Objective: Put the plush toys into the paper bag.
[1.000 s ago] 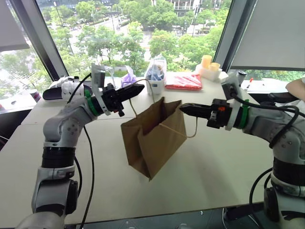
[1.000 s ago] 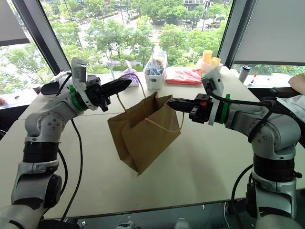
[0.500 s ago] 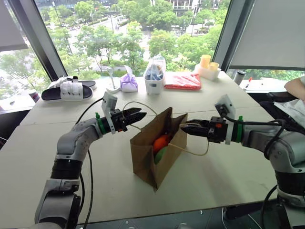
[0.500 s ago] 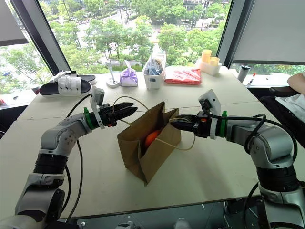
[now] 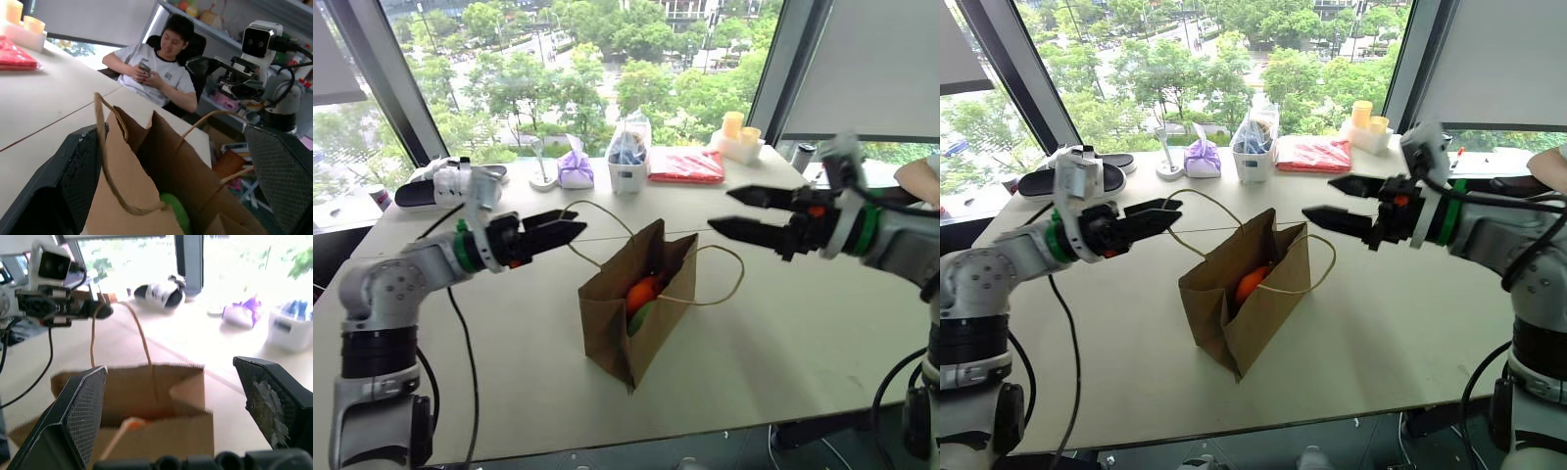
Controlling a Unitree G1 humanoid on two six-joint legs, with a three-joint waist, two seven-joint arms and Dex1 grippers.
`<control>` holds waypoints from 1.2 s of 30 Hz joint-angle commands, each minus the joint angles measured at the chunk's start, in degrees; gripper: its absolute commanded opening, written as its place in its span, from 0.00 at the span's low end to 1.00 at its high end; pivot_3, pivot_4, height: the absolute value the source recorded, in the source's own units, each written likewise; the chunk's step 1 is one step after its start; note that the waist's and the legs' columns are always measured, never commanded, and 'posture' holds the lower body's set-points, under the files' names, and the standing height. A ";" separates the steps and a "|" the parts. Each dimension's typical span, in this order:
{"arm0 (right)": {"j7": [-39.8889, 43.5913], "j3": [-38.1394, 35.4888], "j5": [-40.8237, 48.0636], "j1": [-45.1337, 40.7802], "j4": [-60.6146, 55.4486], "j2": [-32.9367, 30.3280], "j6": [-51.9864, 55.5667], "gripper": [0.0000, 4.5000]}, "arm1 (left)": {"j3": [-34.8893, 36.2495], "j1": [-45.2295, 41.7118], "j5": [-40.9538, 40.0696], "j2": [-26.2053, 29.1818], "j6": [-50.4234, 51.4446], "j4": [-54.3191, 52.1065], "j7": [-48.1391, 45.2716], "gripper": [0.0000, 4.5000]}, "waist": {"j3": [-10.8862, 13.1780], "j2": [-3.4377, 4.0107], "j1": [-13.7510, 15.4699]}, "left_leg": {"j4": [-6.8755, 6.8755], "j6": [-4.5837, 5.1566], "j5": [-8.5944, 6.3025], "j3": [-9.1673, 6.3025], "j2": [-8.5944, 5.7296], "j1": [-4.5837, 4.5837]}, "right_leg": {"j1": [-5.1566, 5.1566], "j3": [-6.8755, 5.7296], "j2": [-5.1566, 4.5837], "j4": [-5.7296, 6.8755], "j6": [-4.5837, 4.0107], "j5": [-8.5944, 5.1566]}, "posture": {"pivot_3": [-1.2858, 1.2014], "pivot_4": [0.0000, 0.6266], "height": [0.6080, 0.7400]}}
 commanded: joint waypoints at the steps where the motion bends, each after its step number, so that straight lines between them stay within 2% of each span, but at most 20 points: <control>1: -1.46 -3.47 0.96 1.08 1.71 -1.12 -0.33 1.00 | 1.09 3.11 0.53 3.08 -0.42 -1.83 -0.68 1.00 | 0.00 0.00 0.15 | 0.03 0.00 0.00 0.01 -0.01 0.00 | 0.05 0.00 -0.01 -0.05 0.00 0.00 | 0.52 0.24 1.00; 6: -0.49 -4.73 -1.34 11.02 0.63 -3.08 -2.59 1.00 | -4.06 12.37 5.37 6.56 -4.68 -8.64 -5.31 1.00 | 0.00 0.00 0.18 | -0.05 0.02 -0.02 0.01 -0.03 -0.01 | 0.07 0.02 -0.03 -0.13 0.00 0.00 | 0.52 0.24 1.00; 11: -1.85 -3.70 -5.58 19.21 -0.04 -1.59 -8.03 1.00 | -8.21 17.66 9.33 4.39 -10.21 -13.62 -4.76 1.00 | 0.00 0.02 0.12 | -0.05 0.03 -0.02 0.11 0.01 0.01 | 0.10 0.07 -0.03 -0.25 -0.02 0.01 | 0.52 0.24 1.00; 14: -2.68 -0.79 -4.79 21.96 -3.57 1.16 -8.56 0.82 | -11.65 18.88 10.19 3.14 -11.55 -16.44 -5.56 1.00 | -0.01 0.02 0.10 | -0.05 0.03 -0.02 0.12 0.02 0.02 | 0.12 0.08 -0.02 -0.28 -0.02 0.01 | 0.52 0.24 1.00; 17: -4.03 4.10 -1.93 23.38 -10.61 4.58 -6.78 0.49 | -14.98 19.11 12.41 3.58 -13.60 -18.52 -7.37 1.00 | -0.01 0.03 -0.02 | -0.06 0.03 -0.02 0.11 0.05 0.02 | 0.12 0.08 -0.01 -0.29 -0.02 0.01 | 0.52 0.24 1.00; 21: -6.29 8.91 2.13 23.59 -17.03 7.97 -4.28 0.07 | -15.84 18.85 12.65 3.93 -14.22 -18.72 -8.59 1.00 | -0.01 0.03 0.07 | -0.07 0.04 -0.02 0.08 0.05 0.02 | 0.11 0.08 -0.02 -0.30 -0.03 0.01 | 0.52 0.24 1.00; 22: -6.82 9.77 2.49 23.52 -17.80 8.45 -4.16 0.01 | -16.15 18.62 12.68 3.73 -14.27 -18.87 -8.48 1.00 | -0.01 0.03 0.14 | -0.06 0.04 -0.02 0.06 0.05 0.01 | 0.12 0.07 -0.02 -0.32 -0.03 0.01 | 0.52 0.24 1.00; 28: -8.42 15.99 1.54 21.06 -17.83 10.16 -4.32 0.01 | -20.46 16.64 16.53 1.64 -16.53 -19.01 -7.43 1.00 | -0.01 0.02 0.34 | 0.01 0.04 -0.02 0.02 0.01 0.02 | 0.31 0.00 -0.02 -0.54 -0.02 0.01 | 0.52 0.24 1.00; 36: -7.68 23.58 -0.33 18.64 -18.07 10.80 -4.59 0.01 | -22.93 14.46 15.26 0.03 -15.13 -20.01 -8.24 1.00 | -0.01 0.03 0.09 | -0.05 0.05 -0.03 0.00 0.03 0.02 | 0.27 -0.03 0.00 -0.55 -0.02 0.01 | 0.52 0.24 1.00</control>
